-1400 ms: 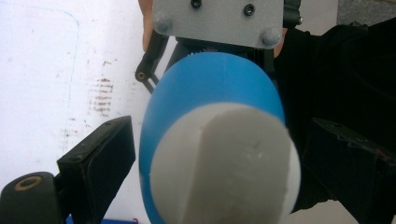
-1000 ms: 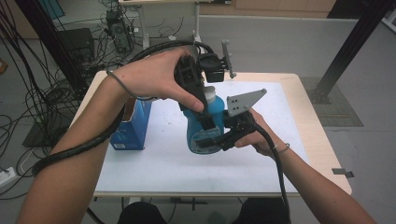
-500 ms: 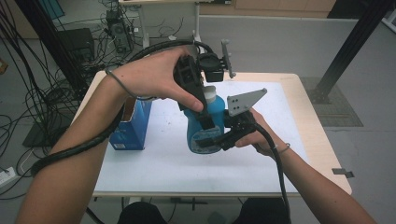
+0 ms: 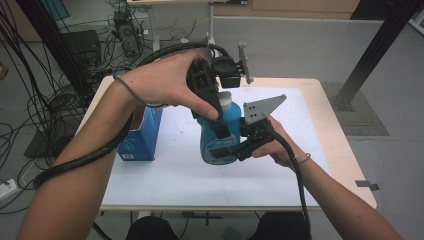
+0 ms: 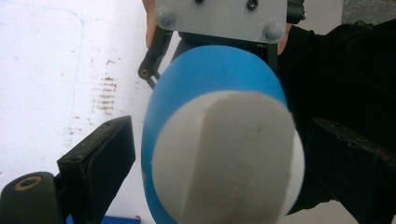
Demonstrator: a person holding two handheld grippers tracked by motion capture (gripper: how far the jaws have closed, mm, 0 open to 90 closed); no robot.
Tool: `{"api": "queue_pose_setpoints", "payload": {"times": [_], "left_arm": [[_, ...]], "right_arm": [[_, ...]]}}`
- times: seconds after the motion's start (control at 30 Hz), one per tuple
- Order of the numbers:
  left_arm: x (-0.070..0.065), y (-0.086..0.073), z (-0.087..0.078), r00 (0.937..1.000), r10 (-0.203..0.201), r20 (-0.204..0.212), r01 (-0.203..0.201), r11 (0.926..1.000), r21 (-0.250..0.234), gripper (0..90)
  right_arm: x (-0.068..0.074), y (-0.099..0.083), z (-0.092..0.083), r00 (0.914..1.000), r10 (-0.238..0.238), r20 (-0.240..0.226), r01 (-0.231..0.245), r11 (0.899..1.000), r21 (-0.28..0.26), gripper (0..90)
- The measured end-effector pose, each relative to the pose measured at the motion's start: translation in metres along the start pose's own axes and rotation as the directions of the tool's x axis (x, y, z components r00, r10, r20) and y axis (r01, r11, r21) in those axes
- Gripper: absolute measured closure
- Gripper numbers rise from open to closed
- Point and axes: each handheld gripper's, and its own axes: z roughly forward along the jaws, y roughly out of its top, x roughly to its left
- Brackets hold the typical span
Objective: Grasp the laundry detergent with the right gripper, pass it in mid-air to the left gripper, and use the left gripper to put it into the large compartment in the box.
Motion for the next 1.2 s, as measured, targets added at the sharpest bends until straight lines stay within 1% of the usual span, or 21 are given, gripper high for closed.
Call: {"api": "queue_pose_setpoints", "payload": {"times": [0.23, 0.3, 0.4, 0.43, 0.57, 0.63, 0.83, 0.93, 1.0, 1.1, 1.2], "left_arm": [[-0.0004, 0.0003, 0.0012, 1.0000, -0.002, -0.003, 0.002, 1.0000, 0.008, 9.7], [-0.0003, 0.0007, 0.0016, 1.0000, 0.003, -0.001, -0.003, 0.9999, 0.013, 9.8], [-0.0010, 0.0019, 0.0032, 1.0000, 0.002, 0.000, -0.002, 0.9998, 0.018, 10.0], [-0.0013, 0.0024, 0.0035, 1.0000, 0.005, -0.001, -0.005, 0.9998, 0.021, 10.1], [-0.0010, 0.0039, 0.0029, 0.9999, 0.013, -0.003, -0.013, 0.9996, 0.026, 12.3], [-0.0012, 0.0042, 0.0030, 1.0000, 0.007, -0.001, -0.007, 0.9997, 0.022, 13.1], [-0.0005, 0.0047, 0.0016, 1.0000, 0.009, -0.002, -0.009, 0.9997, 0.021, 17.7], [-0.0002, 0.0050, 0.0014, 1.0000, 0.007, 0.000, -0.007, 0.9997, 0.024, 18.5], [-0.0001, 0.0055, 0.0018, 1.0000, 0.001, -0.001, -0.001, 0.9998, 0.020, 19.7], [0.0006, 0.0061, 0.0028, 1.0000, 0.002, 0.002, -0.002, 0.9995, 0.032, 20.7], [0.0013, 0.0063, 0.0033, 1.0000, 0.001, 0.002, -0.001, 0.9995, 0.033, 21.0]], "right_arm": [[0.0007, 0.0007, 0.0002, 1.0000, 0.000, -0.002, 0.000, 1.000, 0.000, 42.4], [0.0006, 0.0008, 0.0003, 1.0000, -0.004, -0.003, 0.004, 1.000, 0.002, 42.4], [0.0013, 0.0012, 0.0005, 1.0000, 0.002, -0.004, -0.002, 1.000, 0.002, 42.4], [0.0010, 0.0013, 0.0005, 1.0000, -0.003, -0.003, 0.003, 1.000, 0.003, 42.4], [0.0014, 0.0018, 0.0008, 1.0000, -0.003, -0.005, 0.003, 1.000, 0.000, 42.4], [0.0015, 0.0018, 0.0011, 1.0000, -0.003, -0.005, 0.003, 1.000, 0.000, 42.3], [0.0017, 0.0020, 0.0012, 1.0000, -0.007, -0.005, 0.007, 1.000, 0.003, 42.4], [0.0020, 0.0022, 0.0013, 1.0000, -0.005, -0.007, 0.005, 1.000, 0.003, 42.4], [0.0019, 0.0023, 0.0013, 0.9999, -0.011, -0.007, 0.011, 1.000, 0.005, 42.4], [0.0022, 0.0025, 0.0014, 0.9999, -0.009, -0.008, 0.009, 1.000, 0.005, 42.4], [0.0021, 0.0024, 0.0016, 0.9999, -0.007, -0.010, 0.007, 1.000, 0.004, 42.3]]}}
